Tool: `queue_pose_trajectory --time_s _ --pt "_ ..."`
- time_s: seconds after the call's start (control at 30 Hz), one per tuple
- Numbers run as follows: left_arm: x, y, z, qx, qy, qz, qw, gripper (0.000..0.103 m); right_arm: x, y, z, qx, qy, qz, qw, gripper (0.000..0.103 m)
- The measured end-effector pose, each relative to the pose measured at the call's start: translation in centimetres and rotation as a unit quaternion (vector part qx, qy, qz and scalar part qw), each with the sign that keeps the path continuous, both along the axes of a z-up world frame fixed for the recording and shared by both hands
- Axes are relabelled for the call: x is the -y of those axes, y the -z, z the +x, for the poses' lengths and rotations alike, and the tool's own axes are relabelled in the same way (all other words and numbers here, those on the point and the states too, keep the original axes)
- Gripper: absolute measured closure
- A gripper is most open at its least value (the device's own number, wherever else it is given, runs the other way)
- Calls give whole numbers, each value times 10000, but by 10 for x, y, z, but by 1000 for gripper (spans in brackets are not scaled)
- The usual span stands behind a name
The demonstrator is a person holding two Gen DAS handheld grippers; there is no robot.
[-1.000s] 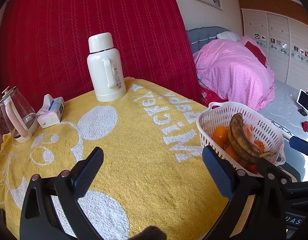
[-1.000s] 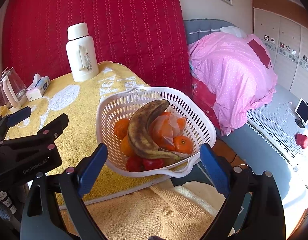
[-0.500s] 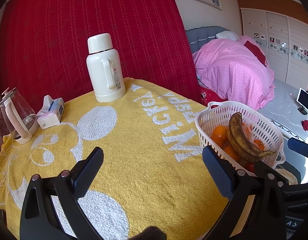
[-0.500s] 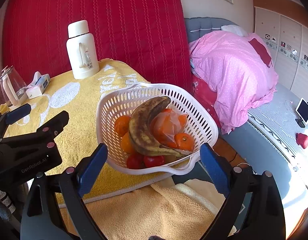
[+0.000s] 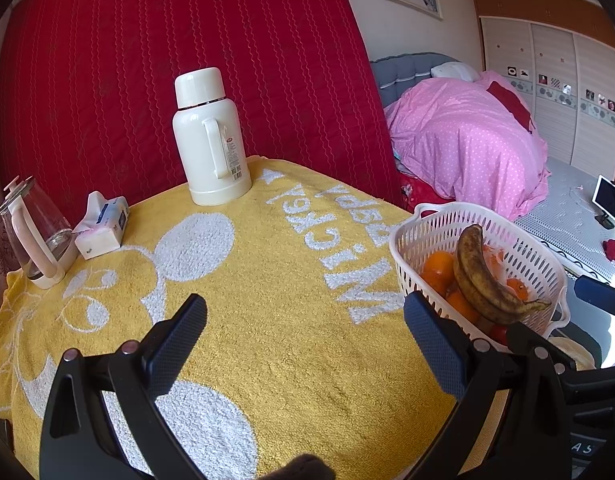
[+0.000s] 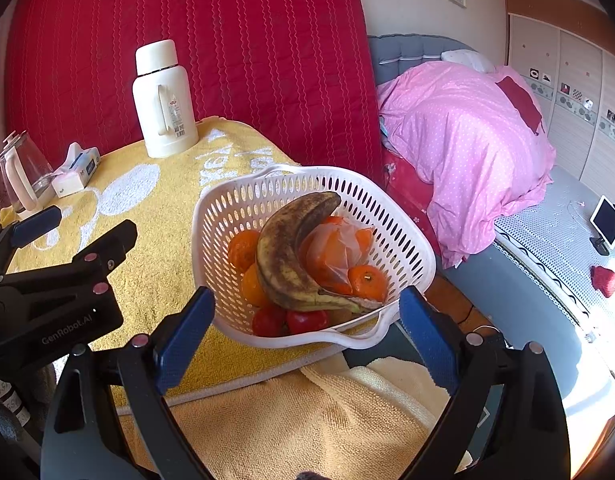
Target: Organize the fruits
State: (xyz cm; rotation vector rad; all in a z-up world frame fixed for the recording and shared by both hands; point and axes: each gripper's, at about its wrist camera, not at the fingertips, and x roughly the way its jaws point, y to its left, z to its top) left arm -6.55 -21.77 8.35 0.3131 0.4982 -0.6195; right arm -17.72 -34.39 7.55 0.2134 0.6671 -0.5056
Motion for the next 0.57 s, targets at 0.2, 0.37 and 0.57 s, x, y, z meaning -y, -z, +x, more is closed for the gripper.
queue_pose_trajectory --time_s 0.2,0.37,0.57 --pt "0 -3 -2 145 -2 8 9999 5 1 2 -2 13 13 22 10000 8" --pt "-1 -4 -3 133 -27 45 9999 5 1 1 -4 42 16 38 10000 8" --pt "-18 6 2 -77 -302 188 9993 5 -5 -1 -3 100 -62 95 9999 8"
